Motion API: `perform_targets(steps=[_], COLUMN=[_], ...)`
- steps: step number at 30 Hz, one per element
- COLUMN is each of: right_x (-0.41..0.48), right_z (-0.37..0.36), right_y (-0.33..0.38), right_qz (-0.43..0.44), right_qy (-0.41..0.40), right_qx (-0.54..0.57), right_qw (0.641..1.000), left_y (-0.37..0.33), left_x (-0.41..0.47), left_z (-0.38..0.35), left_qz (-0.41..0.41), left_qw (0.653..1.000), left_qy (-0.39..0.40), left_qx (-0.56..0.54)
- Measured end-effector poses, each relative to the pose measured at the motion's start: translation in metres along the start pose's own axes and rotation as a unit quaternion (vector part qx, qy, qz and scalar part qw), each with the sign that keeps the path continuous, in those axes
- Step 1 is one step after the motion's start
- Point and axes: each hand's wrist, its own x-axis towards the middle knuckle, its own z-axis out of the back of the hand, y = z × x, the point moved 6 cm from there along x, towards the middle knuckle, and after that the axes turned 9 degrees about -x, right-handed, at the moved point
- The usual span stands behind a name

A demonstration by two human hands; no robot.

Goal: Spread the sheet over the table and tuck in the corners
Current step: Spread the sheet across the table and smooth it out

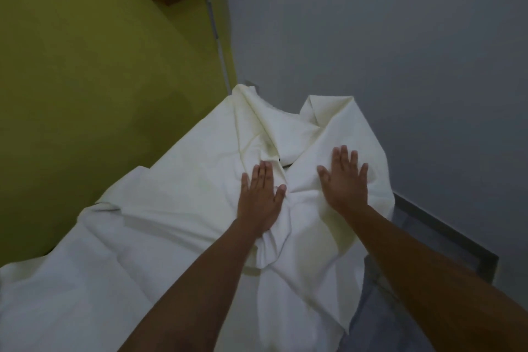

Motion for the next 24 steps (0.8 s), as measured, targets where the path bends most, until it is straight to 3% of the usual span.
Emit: perform_targets(steps=[10, 16, 20, 24], right_x=[0.029, 0.071, 0.087, 0.085], right_z=[-0.004, 0.011, 0.004, 0.001], right_y=[-0.005, 0.032, 0.047, 0.046], right_qz=[-0.027, 0.076, 0.113, 0.102], right_qy=[-0.01, -0.038, -0.003, -0.024], right_qx=[-0.045, -0.012, -0.011, -0.035], right_qw=[0.999, 0.996, 0.994, 0.994], left_y=[0.028, 0.04, 0.049, 0.035], left_x=[0.109, 0.168, 0.191, 0.183], left_z=[0.028, 0.044, 0.059, 0.082], left_qz=[0.004, -0.026, -0.043, -0.003], left_qw=[0.997, 0.977, 0.961, 0.98], left_qy=[0.017, 0.034, 0.053, 0.014], left_qx=[0.073, 0.209, 0.267, 0.199])
